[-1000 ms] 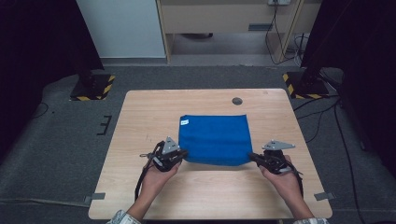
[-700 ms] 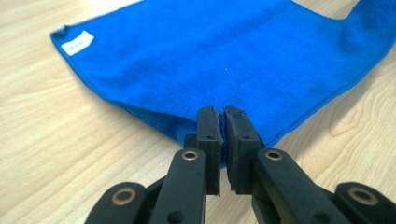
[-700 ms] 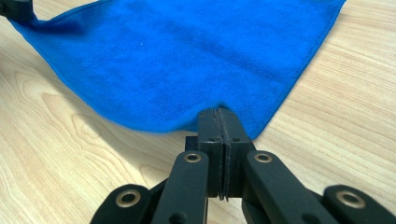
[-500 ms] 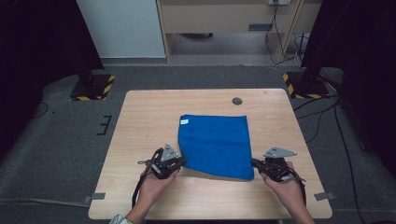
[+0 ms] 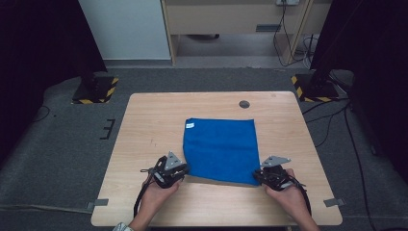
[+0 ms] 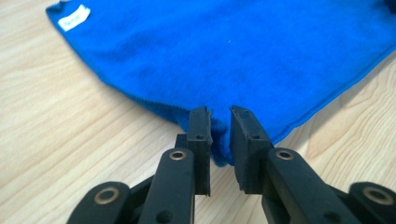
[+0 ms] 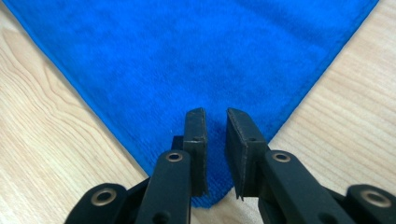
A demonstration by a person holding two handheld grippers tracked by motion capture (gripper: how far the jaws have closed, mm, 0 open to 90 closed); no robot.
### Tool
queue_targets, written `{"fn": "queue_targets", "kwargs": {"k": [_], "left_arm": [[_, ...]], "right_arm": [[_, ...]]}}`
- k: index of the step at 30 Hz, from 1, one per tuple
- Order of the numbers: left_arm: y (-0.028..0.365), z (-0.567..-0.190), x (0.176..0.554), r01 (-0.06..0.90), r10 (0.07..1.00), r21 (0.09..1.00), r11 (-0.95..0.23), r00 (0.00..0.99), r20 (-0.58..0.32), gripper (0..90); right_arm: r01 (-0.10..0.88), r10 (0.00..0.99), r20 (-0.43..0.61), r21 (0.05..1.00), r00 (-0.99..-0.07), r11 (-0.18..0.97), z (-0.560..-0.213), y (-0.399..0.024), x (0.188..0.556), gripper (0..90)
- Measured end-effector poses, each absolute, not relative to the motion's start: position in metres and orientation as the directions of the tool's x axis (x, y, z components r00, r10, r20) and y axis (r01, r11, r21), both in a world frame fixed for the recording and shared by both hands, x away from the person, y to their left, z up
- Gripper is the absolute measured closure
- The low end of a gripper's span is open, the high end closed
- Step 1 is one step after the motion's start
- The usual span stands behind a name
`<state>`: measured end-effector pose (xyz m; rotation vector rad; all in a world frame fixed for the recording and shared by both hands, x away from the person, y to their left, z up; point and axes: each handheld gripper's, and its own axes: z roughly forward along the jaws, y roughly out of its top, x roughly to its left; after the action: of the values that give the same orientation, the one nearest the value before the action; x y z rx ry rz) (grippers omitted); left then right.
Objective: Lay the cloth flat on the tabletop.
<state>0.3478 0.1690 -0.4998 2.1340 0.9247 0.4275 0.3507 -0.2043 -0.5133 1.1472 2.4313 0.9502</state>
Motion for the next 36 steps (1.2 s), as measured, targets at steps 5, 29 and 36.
{"fn": "queue_targets", "kwargs": {"k": [5, 29, 36], "left_arm": [[0.178, -0.497, 0.346, 0.487, 0.744, 0.760, -0.430, 0.668, -0.007, 75.9], [0.195, -0.492, 0.342, 0.493, 0.753, 0.766, -0.412, 0.658, -0.019, 76.5], [0.200, -0.492, 0.349, 0.499, 0.789, 0.786, -0.366, 0.613, -0.022, 48.2]], "right_arm": [[0.579, 0.760, 0.015, 0.658, -0.649, 0.481, -0.516, -0.203, 0.351, 76.7], [0.588, 0.769, -0.024, 0.629, -0.639, 0.509, -0.517, -0.216, 0.353, 70.3], [0.552, 0.763, 0.008, 0.695, -0.646, 0.461, -0.508, -0.211, 0.354, 44.8]]}}
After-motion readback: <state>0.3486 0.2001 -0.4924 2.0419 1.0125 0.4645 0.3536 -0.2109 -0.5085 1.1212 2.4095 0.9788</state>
